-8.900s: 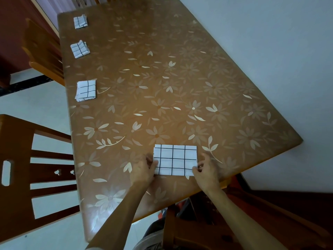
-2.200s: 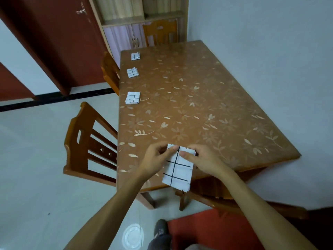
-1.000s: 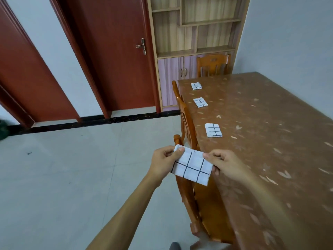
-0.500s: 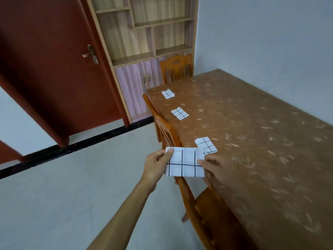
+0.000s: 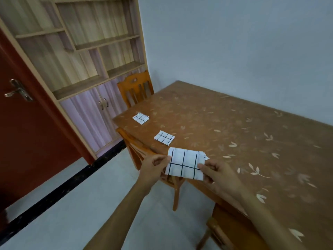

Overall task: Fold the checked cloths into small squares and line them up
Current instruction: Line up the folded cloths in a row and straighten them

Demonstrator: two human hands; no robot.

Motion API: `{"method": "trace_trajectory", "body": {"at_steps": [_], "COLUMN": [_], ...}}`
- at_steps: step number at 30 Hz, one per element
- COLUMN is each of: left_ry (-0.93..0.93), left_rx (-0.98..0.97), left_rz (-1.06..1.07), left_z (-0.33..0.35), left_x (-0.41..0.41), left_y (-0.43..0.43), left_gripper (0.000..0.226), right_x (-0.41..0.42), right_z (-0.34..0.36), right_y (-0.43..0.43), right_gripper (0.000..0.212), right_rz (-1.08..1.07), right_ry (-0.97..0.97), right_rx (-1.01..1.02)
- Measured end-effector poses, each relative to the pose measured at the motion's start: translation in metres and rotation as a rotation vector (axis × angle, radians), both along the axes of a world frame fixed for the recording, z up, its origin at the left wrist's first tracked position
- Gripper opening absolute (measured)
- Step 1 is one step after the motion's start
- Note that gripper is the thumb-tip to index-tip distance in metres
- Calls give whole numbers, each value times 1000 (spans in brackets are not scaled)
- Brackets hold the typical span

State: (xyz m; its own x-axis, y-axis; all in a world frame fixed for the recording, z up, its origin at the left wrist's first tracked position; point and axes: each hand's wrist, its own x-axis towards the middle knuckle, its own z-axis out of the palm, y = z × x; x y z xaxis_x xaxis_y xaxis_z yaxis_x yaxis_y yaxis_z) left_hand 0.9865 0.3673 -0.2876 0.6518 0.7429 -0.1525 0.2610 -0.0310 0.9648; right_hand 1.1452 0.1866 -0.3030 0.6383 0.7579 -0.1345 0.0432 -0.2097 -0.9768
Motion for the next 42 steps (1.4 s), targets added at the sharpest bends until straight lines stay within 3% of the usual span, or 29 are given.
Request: {"method": "trace_trajectory", "body": {"at_steps": [5, 9, 13, 19, 25, 28, 31, 37, 42], "left_ry": [35, 101, 247, 473, 590, 645, 654, 601, 473], "left_rx": [32, 120, 53, 196, 188, 187, 263, 369, 619], "left_rz": [-89, -188, -279, -447, -490, -539, -626, -749, -779], "left_z": [-29, -59, -86, -123, -160, -181, -193, -201, -206], "left_x": [41, 84, 132, 202, 239, 251, 262, 266, 260], "left_y": [53, 98, 142, 186, 204, 211, 214, 224, 241], "left_gripper": [7, 18, 30, 24, 22, 24, 31, 33, 24], "right_x": [15, 47, 85, 122, 141, 147, 152, 151, 147], "right_z": [-17, -46, -77, -117, -151, -167, -177, -188, -190], "right_y": [29, 64, 106, 143, 166, 176, 186, 199, 206], "right_gripper": [20, 24, 14, 10, 17, 4, 20, 27, 35], "right_rz": [-91, -171, -247, -349, -371, -380, -436, -556, -613], "right_ry": [82, 65, 121, 175, 181, 170, 129, 179, 154], "right_rx": [-58, -134, -194, -310, -490, -596, -660, -706, -738]}}
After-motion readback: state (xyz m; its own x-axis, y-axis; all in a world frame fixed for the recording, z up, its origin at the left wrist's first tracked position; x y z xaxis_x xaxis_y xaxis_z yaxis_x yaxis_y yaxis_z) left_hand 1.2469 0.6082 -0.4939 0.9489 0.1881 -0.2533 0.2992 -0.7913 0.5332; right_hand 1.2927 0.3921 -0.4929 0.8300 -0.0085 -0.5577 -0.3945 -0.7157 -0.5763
